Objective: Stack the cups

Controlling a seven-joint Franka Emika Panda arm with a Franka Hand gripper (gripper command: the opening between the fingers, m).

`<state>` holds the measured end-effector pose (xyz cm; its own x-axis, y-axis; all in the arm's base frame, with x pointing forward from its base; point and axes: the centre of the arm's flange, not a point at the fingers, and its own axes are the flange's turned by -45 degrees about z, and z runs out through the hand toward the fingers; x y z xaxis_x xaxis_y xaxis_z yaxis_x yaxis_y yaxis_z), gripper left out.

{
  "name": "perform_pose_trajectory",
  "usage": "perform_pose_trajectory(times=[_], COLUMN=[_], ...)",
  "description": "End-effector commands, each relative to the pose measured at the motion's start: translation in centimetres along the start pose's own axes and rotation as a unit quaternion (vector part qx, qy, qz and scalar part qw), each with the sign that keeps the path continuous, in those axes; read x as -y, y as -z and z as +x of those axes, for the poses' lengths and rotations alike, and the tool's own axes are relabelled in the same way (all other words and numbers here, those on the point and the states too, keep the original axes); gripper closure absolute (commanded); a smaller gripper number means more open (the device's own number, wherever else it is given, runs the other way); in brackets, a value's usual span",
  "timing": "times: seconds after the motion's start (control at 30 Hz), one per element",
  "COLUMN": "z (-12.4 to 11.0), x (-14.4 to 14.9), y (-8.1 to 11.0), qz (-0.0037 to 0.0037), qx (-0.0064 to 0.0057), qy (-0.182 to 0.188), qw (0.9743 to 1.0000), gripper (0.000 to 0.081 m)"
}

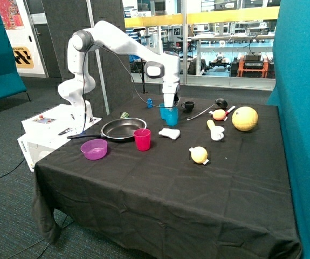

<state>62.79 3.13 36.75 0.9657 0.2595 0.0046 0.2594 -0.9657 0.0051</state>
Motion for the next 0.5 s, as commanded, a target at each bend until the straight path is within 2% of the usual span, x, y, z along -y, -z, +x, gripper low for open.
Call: perform_pose_trajectory(times=[0.0,0.47], z=[-0.2,-1.7], x=[0.6,2.2], y=[2.9,6.0], qz=[0.00261,0.00268], qx=[0.0022,0.0021], qy=[0.020,0.056], qw=[0.9998,0.9984], gripper=[0.0808,0.0808])
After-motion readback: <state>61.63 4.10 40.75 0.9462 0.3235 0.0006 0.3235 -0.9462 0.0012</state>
